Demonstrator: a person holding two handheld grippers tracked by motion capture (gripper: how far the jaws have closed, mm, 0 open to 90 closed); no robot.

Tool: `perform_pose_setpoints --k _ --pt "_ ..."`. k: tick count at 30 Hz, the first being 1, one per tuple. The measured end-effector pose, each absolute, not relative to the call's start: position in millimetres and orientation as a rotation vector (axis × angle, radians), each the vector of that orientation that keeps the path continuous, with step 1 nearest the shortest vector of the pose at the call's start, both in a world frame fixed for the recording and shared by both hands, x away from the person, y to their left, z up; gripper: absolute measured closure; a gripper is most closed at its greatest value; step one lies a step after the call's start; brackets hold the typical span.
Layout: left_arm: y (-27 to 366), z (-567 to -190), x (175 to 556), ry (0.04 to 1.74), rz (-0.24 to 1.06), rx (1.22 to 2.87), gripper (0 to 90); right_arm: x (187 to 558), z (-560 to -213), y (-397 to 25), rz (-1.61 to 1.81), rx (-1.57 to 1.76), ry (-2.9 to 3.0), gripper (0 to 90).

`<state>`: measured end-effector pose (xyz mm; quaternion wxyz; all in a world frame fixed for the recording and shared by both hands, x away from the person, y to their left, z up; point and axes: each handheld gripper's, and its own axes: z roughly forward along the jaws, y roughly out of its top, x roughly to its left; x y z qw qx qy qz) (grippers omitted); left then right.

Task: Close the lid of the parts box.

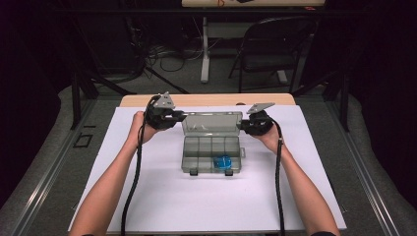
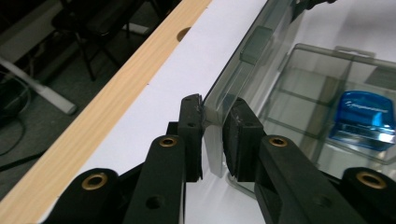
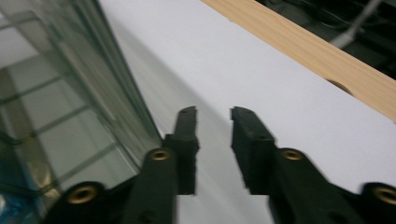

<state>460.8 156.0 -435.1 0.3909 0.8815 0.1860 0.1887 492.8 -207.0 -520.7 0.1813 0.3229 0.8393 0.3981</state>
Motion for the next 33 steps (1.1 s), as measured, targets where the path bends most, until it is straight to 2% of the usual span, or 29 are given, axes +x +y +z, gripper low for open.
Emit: perform_pose_setpoints --k 5,7,11,19,26,29,33 --pt "157 -436 458 0.458 0.487 2.243 78.6 488 -513 -212 1.049 0.965 2.367 49.2" --pt "156 -436 456 0.437 0.501 2.246 78.7 486 -510 -214 0.998 0.993 2.353 34.1" --pt "157 -437 454 0.417 0.499 2.255 78.7 480 -503 -222 0.972 0.995 2.375 18.2" --pt "159 -439 450 0.393 0.505 2.250 78.6 468 -494 -225 1.029 1.007 2.372 0.7" --pt "159 -440 445 0.368 0.523 2.260 78.5 459 -480 -213 1.070 0.961 2.386 0.5" --pt "159 -440 445 0.366 0.520 2.256 78.5 453 -469 -204 1.054 0.914 2.376 19.6" --pt "159 -440 444 0.358 0.530 2.265 78.6 450 -455 -195 0.996 0.882 2.365 36.7"
